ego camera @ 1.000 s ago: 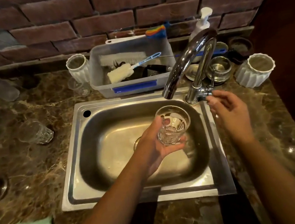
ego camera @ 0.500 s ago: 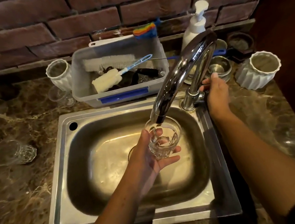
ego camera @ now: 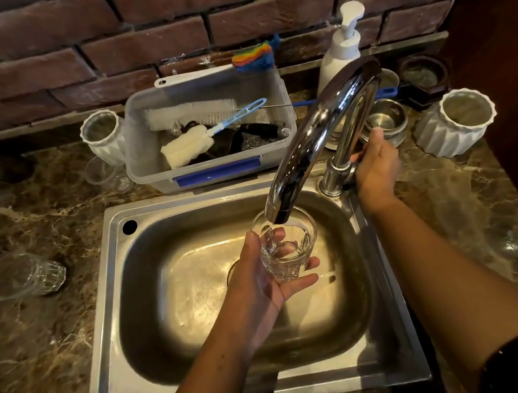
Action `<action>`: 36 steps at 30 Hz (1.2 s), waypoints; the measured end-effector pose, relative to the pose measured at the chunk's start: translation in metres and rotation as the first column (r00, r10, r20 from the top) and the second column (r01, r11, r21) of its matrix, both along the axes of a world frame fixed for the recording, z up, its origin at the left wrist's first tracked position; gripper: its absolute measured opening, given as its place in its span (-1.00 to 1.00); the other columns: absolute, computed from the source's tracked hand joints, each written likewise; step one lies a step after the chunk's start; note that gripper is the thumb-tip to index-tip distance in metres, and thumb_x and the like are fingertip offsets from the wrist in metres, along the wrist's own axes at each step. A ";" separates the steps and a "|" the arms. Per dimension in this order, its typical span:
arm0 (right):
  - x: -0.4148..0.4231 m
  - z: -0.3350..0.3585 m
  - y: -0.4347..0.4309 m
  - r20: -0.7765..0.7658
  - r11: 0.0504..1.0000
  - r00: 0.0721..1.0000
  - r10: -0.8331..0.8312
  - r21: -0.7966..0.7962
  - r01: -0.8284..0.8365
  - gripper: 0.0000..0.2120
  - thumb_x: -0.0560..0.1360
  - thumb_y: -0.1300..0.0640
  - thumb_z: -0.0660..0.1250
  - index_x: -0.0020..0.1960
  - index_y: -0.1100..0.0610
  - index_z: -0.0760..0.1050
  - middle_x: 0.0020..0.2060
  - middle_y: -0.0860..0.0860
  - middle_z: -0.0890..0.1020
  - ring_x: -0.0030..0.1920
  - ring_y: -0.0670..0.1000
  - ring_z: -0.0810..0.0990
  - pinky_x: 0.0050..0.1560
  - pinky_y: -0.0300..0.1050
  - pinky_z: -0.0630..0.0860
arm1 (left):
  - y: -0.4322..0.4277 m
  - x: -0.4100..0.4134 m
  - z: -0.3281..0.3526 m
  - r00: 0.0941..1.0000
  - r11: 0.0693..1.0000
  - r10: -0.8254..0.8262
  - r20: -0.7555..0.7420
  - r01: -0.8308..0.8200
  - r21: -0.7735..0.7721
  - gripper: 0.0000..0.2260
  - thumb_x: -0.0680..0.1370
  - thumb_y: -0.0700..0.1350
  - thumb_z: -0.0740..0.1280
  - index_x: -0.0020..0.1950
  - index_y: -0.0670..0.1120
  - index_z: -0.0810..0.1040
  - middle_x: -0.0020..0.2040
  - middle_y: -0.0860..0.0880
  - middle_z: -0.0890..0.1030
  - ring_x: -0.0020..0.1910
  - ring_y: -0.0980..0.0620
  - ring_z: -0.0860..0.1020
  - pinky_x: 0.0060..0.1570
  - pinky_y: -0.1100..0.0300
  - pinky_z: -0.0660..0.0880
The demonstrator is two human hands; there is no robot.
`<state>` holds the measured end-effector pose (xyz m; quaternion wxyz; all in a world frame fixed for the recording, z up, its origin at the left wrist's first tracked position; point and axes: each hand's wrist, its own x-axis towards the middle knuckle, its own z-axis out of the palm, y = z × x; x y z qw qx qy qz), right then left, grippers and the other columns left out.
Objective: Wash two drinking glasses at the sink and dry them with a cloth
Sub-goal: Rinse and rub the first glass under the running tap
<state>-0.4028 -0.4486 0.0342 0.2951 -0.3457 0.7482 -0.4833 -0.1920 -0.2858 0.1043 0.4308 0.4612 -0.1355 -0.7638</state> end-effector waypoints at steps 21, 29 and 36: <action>0.007 0.024 0.034 0.055 0.992 0.991 0.125 -0.004 -0.125 -0.79 0.62 0.05 0.25 0.19 0.11 0.50 -0.01 -0.02 0.62 0.05 0.02 0.60 0.24 0.19 0.54 | 0.024 0.014 -0.002 0.999 0.999 0.045 0.015 -0.045 0.022 -0.35 0.45 0.30 0.28 0.40 -0.09 0.51 0.31 -0.25 0.60 0.28 -0.37 0.57 0.14 -0.10 0.62; 0.041 0.075 0.089 0.038 0.966 0.966 0.255 0.041 -0.257 -0.63 0.57 0.05 0.28 0.37 -0.02 0.45 0.21 -0.05 0.57 0.19 -0.02 0.58 0.15 -0.03 0.56 | 0.031 0.013 0.004 0.999 0.998 0.049 -0.014 -0.048 0.047 -0.49 0.46 0.24 0.22 0.26 -0.07 0.52 0.18 -0.20 0.66 0.18 -0.28 0.64 0.11 -0.12 0.58; 0.078 0.118 0.159 -0.108 0.790 0.793 0.600 -0.074 -0.608 -0.81 0.60 0.19 0.29 0.10 -0.09 0.54 0.02 -0.21 0.60 0.07 -0.23 0.58 0.07 -0.30 0.53 | 0.033 0.015 0.006 0.999 1.000 0.029 0.013 -0.029 0.007 -0.55 0.55 0.24 0.22 0.26 -0.03 0.59 0.26 -0.21 0.62 0.28 -0.31 0.57 0.32 -0.28 0.47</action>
